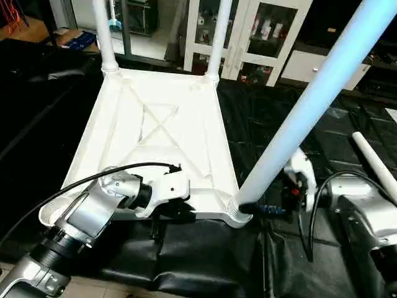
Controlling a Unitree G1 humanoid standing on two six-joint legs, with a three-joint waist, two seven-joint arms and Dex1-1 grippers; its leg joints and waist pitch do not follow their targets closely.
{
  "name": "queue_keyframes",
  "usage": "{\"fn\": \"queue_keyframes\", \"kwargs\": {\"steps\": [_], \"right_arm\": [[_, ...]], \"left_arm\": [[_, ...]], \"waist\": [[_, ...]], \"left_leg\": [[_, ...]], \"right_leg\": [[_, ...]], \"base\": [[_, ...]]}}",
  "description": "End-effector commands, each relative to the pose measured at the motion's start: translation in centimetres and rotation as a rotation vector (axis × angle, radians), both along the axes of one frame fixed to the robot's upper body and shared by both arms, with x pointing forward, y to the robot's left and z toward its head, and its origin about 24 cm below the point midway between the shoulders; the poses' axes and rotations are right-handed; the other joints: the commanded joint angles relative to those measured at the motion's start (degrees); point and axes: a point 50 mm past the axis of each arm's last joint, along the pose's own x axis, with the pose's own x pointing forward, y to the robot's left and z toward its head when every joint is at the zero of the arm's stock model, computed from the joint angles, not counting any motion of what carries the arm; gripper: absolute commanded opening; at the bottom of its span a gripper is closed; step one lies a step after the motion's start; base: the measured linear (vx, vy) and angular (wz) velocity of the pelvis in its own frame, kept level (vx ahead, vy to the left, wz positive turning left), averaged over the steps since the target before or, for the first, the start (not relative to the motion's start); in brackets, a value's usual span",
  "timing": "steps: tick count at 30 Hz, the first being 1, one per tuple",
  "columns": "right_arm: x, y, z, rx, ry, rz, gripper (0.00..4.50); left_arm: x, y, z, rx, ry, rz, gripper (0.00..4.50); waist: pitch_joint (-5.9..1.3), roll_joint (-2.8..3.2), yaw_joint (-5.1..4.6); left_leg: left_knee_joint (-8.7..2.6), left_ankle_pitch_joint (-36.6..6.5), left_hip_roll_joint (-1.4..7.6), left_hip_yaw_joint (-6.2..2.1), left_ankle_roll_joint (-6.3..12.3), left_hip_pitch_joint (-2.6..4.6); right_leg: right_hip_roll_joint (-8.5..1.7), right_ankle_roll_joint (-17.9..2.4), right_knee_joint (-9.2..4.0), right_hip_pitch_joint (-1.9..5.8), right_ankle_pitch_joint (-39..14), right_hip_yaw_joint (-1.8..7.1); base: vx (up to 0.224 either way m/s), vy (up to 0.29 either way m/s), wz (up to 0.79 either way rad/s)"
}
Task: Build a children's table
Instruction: Rotate leg to tighten
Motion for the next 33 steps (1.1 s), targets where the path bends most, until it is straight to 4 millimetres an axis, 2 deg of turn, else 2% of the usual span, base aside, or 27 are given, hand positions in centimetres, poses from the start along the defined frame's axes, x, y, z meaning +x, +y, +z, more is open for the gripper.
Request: {"fn": "queue_keyframes", "kwargs": {"steps": [1,9,18,20,21,22,24,26,27,28,29,30,31,32,33], "right_arm": [[0.4,-0.2,0.3,-0.050,-0.023,0.038,3.95],[0.6,0.3,0.0,-0.028,-0.006,0.071,3.22],[0.6,0.1,-0.6,0.028,0.023,0.017,2.44],[1.0,0.0,-1.2,0.080,0.038,-0.100,2.25],[1.3,-0.1,-1.7,0.104,0.045,-0.201,2.25],[1.5,-0.1,-2.1,0.111,0.048,-0.252,2.15],[1.6,-0.1,-2.7,0.111,0.056,-0.329,2.10],[1.8,0.4,-4.6,0.075,0.075,-0.537,2.06],[1.8,0.4,-4.6,0.075,0.075,-0.537,2.05],[1.9,1.1,-5.9,0.022,0.065,-0.696,2.04],[1.9,1.2,-6.1,0.009,0.060,-0.725,2.02],[2.2,1.6,-6.8,-0.065,0.038,-0.860,2.00],[2.2,1.6,-6.8,-0.065,0.038,-0.860,2.00],[2.7,2.3,-7.6,-0.147,-0.005,-1.088,1.97],[3.0,3.3,-7.6,-0.148,-0.027,-1.137,1.97]], "left_arm": [[-0.4,-0.9,-0.2,-0.028,0.028,-0.065,0.00],[-0.4,-0.9,-0.2,-0.023,0.029,-0.075,0.00],[-0.4,-0.7,-0.3,-0.017,0.034,-0.066,0.00],[-0.3,-0.8,-0.4,-0.031,0.041,-0.024,0.00],[-0.2,-1.0,-0.4,-0.045,0.050,0.016,0.00],[-0.2,-1.1,-0.4,-0.053,0.056,0.036,0.00],[0.0,-1.2,-0.5,-0.057,0.053,0.070,0.00],[1.0,-1.8,-0.6,-0.055,0.004,0.212,0.00],[1.0,-1.8,-0.6,-0.055,0.004,0.212,0.00],[1.7,-2.4,-0.5,-0.066,-0.010,0.336,0.00],[1.8,-2.5,-0.5,-0.068,-0.009,0.357,0.00],[2.4,-2.9,-0.4,-0.070,-0.035,0.438,0.00],[2.4,-2.9,-0.4,-0.070,-0.035,0.438,0.00],[3.2,-3.7,-0.1,-0.079,-0.092,0.548,0.00],[3.4,-4.3,0.0,-0.093,-0.103,0.571,0.00]], "waist": [[-3.40,-0.08,-0.17],[-3.63,0.03,-0.11],[-3.71,0.09,0.00],[-3.71,0.21,-0.02],[-3.62,0.24,-0.22],[-3.43,0.25,-0.38],[-3.38,0.08,-0.66],[-3.09,0.24,-0.91],[-3.12,0.25,-1.07],[-3.21,0.11,-1.54],[-3.21,0.11,-1.72],[-3.18,0.10,-1.91],[-3.12,0.13,-2.16],[-3.11,0.92,-2.21],[-3.00,0.54,-2.85]], "left_leg": [[-3.39,-2.5,1.79,0.05,4.54,0.08],[-3.13,-1.3,1.81,0.04,5.52,0.06],[-3.02,-1.5,1.76,0.06,5.31,0.13],[-3.04,-1.7,1.78,0.04,5.25,0.09],[-3.14,-2.1,1.83,0.09,4.77,0.05],[-3.30,-3.7,1.75,0.00,3.70,-0.02],[-3.45,-5.9,1.64,-0.22,2.10,-0.29],[-3.59,-7.0,1.70,-0.22,0.97,-0.02],[-3.59,-7.4,1.67,-0.23,0.44,-0.04],[-3.74,-8.2,1.51,-0.45,-0.79,-0.30],[-3.75,-8.2,1.46,-0.43,-1.09,-0.23],[-3.81,-9.3,1.33,-0.58,-1.30,-0.20],[-3.87,-9.3,1.35,-0.58,-1.75,-0.30],[-3.95,-11.1,1.12,-0.82,-1.93,-0.26],[-3.99,-11.8,1.10,-0.68,-3.00,-0.13]], "right_leg": [[-4.09,-13.4,-3.41,3.14,-2.8,3.07],[-4.11,-14.5,-2.98,3.19,-0.4,3.04],[-4.06,-14.8,-2.87,3.27,0.1,3.05],[-4.12,-15.0,-2.89,3.25,0.0,3.03],[-4.13,-15.0,-2.90,3.16,-0.5,3.08],[-4.16,-14.6,-3.28,3.09,-3.4,2.94],[-4.17,-12.6,-3.79,3.44,-8.7,2.87],[-4.11,-11.3,-4.29,2.93,-11.8,2.98],[-4.10,-10.9,-4.33,2.91,-12.7,3.02],[-4.08,-9.3,-4.58,3.11,-16.0,2.89],[-4.04,-9.0,-4.70,2.92,-16.2,2.90],[-4.00,-8.1,-5.00,2.84,-18.5,2.77],[-3.94,-7.7,-4.98,2.72,-19.0,2.82],[-3.97,-6.8,-5.29,2.72,-21.2,2.68],[-3.83,-5.9,-5.66,2.02,-22.4,2.76]], "base": [[0.000,0.000,0.00],[0.000,0.000,0.00],[0.000,0.000,0.00],[0.000,0.000,0.00],[0.000,0.000,0.00],[0.000,0.000,0.00],[0.000,0.000,0.00],[0.000,0.000,0.00],[0.000,0.000,0.00],[0.000,0.000,0.00],[0.000,0.000,0.00],[0.000,0.000,0.00],[0.000,0.000,0.00],[0.000,0.000,0.00],[0.000,0.000,0.00]]}}
